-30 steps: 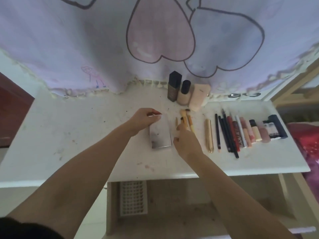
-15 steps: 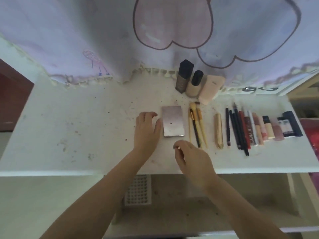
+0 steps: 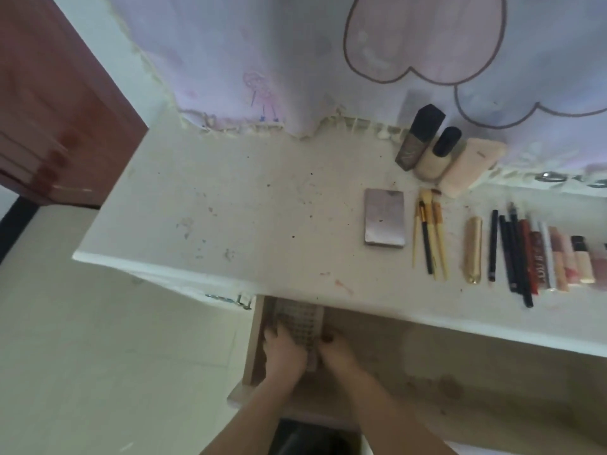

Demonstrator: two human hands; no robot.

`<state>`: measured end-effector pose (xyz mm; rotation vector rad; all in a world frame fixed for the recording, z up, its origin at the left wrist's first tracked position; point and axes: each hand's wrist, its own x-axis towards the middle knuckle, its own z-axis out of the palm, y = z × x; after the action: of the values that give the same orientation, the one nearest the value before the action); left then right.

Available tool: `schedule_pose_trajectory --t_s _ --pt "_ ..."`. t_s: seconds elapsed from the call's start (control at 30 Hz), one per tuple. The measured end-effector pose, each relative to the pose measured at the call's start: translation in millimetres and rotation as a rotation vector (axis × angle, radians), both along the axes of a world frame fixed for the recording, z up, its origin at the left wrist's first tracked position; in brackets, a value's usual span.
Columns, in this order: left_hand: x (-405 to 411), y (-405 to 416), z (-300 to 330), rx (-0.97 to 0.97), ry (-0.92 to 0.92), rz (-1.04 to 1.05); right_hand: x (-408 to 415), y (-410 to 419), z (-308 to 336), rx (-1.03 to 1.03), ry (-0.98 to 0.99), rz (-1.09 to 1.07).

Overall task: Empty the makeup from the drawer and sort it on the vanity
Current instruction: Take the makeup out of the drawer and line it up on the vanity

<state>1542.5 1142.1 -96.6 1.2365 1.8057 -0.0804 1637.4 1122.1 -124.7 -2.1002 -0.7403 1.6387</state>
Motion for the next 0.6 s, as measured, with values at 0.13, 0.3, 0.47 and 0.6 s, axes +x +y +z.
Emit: schedule_pose_trajectory --t_s 0.13,0.3,0.47,0.6 --pt "-19 -2 3 -0.019 -0.058 -0.029 0 -6 10 -0.021 -0.03 -0.019" --pt "-36 -9 43 -0.1 -0.174 -0.104 28 -27 62 -0.028 0.034 0.023" --pt "-55 -17 113 -0.246 -0.351 -0.168 63 -43 140 -0.072 0.196 0.175" --pt "-49 22 165 -0.05 -0.511 -0.091 77 -4 184 0.083 0.02 0.316"
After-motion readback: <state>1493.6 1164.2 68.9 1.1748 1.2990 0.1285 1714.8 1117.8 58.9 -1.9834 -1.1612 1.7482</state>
